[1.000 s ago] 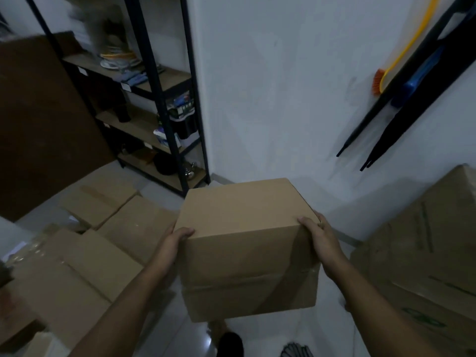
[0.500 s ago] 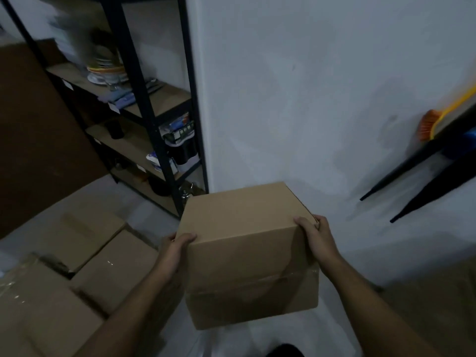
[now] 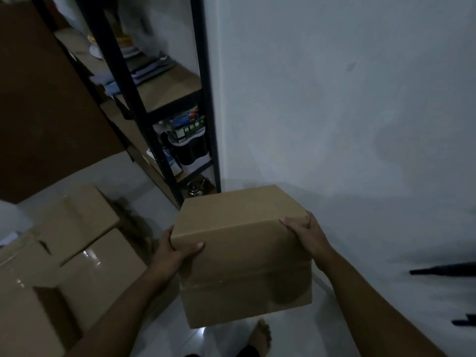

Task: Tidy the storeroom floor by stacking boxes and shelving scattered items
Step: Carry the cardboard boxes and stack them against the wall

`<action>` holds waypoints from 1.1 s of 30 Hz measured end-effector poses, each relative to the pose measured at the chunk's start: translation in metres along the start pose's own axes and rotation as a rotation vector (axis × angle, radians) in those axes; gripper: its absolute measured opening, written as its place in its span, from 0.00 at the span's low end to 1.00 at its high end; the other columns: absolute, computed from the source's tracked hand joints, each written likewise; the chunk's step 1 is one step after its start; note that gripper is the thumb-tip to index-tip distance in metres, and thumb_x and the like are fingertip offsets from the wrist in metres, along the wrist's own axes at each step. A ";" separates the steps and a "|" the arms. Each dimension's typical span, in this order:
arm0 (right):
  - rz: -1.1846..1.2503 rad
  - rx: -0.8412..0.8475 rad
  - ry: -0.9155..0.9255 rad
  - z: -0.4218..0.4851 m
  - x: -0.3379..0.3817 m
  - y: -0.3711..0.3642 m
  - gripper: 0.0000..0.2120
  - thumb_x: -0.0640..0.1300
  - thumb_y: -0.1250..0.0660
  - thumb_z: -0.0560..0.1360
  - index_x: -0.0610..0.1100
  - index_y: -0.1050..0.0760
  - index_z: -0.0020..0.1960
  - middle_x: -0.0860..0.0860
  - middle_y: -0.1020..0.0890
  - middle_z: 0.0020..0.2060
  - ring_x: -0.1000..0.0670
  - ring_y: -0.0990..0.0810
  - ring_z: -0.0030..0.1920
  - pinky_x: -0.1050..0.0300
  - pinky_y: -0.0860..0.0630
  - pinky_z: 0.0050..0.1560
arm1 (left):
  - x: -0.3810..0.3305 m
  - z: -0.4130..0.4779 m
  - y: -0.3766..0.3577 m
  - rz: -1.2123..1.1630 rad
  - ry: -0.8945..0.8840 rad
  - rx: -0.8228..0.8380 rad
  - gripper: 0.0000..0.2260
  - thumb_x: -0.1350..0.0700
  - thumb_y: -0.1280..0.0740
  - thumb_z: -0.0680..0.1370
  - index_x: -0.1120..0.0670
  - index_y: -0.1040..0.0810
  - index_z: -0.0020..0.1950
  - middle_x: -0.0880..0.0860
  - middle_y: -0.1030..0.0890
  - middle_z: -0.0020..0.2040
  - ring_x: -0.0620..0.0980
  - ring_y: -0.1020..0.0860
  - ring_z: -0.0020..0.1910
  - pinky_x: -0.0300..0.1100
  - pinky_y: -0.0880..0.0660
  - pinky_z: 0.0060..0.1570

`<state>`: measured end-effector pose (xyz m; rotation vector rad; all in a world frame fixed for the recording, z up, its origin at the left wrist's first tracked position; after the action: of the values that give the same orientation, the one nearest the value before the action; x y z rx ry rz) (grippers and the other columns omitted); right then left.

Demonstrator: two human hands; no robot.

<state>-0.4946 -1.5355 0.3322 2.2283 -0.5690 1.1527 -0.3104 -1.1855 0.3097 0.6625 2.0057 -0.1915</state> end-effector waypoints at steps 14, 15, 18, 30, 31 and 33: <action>-0.229 0.080 0.103 0.233 -0.063 -0.115 0.45 0.64 0.20 0.65 0.53 0.33 0.77 0.48 0.21 0.66 0.44 0.19 0.62 0.43 0.18 0.59 | 0.130 0.215 0.014 -0.061 0.279 -0.125 0.42 0.32 0.19 0.61 0.47 0.27 0.70 0.52 0.17 0.61 0.54 0.16 0.55 0.56 0.17 0.51; -0.257 0.076 0.107 0.250 -0.074 -0.125 0.46 0.65 0.21 0.65 0.55 0.34 0.78 0.47 0.22 0.67 0.43 0.20 0.63 0.43 0.19 0.60 | 0.136 0.224 0.010 -0.066 0.289 -0.128 0.39 0.33 0.20 0.63 0.47 0.26 0.68 0.51 0.17 0.59 0.54 0.16 0.54 0.54 0.16 0.49; -0.351 0.076 0.104 0.294 -0.110 -0.157 0.48 0.65 0.23 0.68 0.54 0.41 0.81 0.45 0.28 0.73 0.39 0.25 0.69 0.40 0.24 0.66 | 0.172 0.252 -0.003 -0.073 0.337 -0.126 0.20 0.40 0.25 0.74 0.46 0.22 0.62 0.50 0.15 0.55 0.51 0.16 0.51 0.45 0.18 0.39; -0.503 0.133 0.104 0.427 -0.250 -0.253 0.49 0.54 0.25 0.74 0.50 0.52 0.84 0.44 0.37 0.78 0.37 0.33 0.75 0.38 0.31 0.72 | 0.339 0.377 -0.014 -0.147 0.424 -0.241 0.29 0.40 0.27 0.75 0.50 0.29 0.72 0.53 0.21 0.62 0.56 0.21 0.55 0.50 0.22 0.46; -0.510 0.136 0.122 0.434 -0.256 -0.260 0.49 0.54 0.25 0.74 0.49 0.52 0.84 0.44 0.37 0.78 0.38 0.33 0.75 0.38 0.31 0.72 | 0.348 0.384 -0.013 -0.145 0.430 -0.264 0.30 0.41 0.28 0.76 0.51 0.31 0.73 0.53 0.22 0.62 0.54 0.22 0.53 0.50 0.23 0.46; -0.533 0.138 0.144 0.445 -0.266 -0.271 0.49 0.53 0.25 0.74 0.48 0.53 0.84 0.44 0.37 0.78 0.38 0.34 0.75 0.39 0.31 0.72 | 0.360 0.395 -0.013 -0.164 0.412 -0.283 0.30 0.43 0.27 0.76 0.53 0.31 0.74 0.53 0.22 0.60 0.51 0.22 0.49 0.47 0.23 0.43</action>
<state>-0.2122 -1.5909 -0.1765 2.1914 0.1665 1.0723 -0.1500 -1.2185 -0.1994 0.3751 2.4249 0.1446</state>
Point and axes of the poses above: each hand's wrist, its own z-axis towards the middle knuckle, its own y-axis out of the back of the hand, x = y × z, the point moved 9 cm from there along z, towards the middle knuckle
